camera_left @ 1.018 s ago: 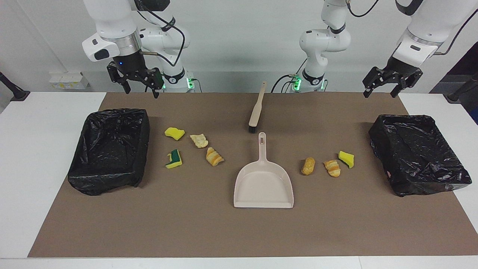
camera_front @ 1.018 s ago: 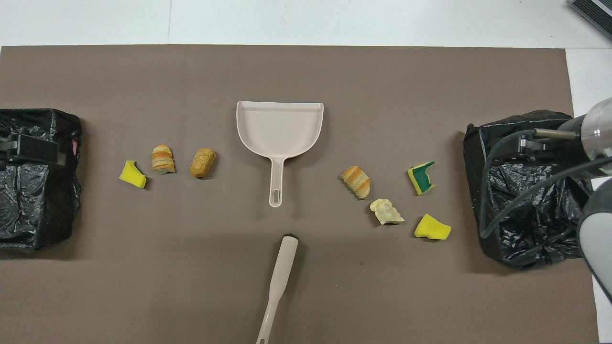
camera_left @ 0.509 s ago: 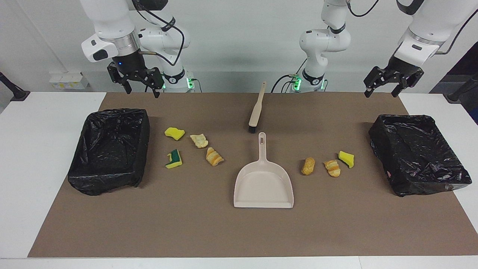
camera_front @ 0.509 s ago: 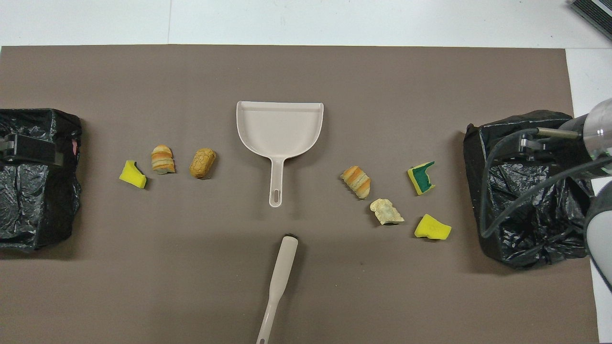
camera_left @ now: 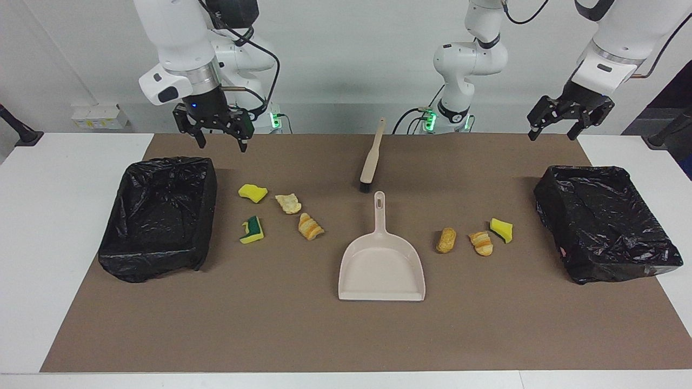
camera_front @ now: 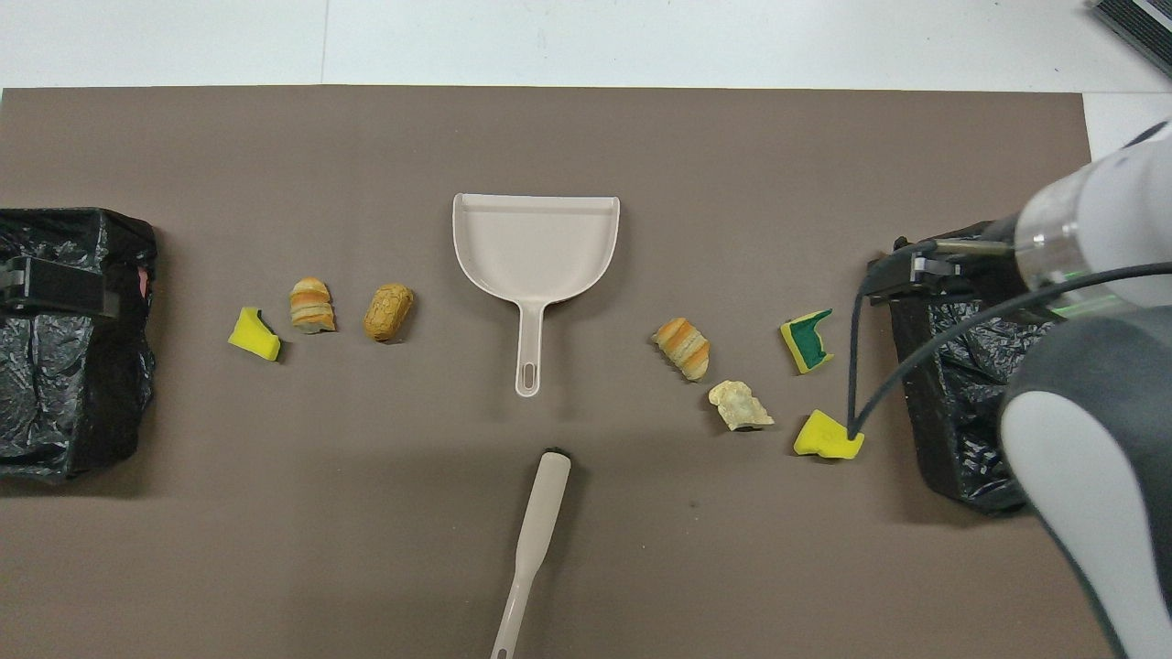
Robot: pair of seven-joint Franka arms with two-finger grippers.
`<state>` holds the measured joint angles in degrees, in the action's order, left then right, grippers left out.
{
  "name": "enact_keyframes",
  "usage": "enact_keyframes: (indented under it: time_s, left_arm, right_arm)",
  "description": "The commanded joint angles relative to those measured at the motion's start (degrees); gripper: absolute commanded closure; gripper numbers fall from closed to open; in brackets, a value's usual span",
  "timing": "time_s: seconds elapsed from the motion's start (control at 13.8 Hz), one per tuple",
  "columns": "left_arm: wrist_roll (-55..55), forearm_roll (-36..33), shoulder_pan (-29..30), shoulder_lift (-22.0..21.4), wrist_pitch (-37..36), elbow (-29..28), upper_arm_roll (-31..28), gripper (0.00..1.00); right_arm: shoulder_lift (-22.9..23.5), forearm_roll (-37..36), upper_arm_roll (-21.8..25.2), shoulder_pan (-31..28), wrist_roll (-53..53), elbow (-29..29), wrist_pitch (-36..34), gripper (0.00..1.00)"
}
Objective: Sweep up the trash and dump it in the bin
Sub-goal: 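Reach the right gripper to the dustpan handle and grasp it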
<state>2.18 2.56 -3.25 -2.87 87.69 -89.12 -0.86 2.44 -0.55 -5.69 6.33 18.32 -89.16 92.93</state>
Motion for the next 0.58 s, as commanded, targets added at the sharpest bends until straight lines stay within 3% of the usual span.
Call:
enact_keyframes:
  time_s: [0.0,0.29,0.51]
  left_arm:
    - [0.0,0.0,0.3,-1.4,-0.2,-1.5,0.1,0.00]
    - [0.1,0.1,0.3,-1.8,-0.2,-1.9,0.0,0.00]
    - [0.1,0.1,0.4,-2.0,-0.3,-2.2,-0.1,0.00]
  right_arm:
    - [7.5,0.0,0.0,4.9,4.8,5.6,2.4,0.00]
    - [19.2,0.0,0.2,12.9,12.4,13.0,9.3,0.00]
    - [29.2,-1.8,0.5,17.8,17.3,22.3,10.6,0.00]
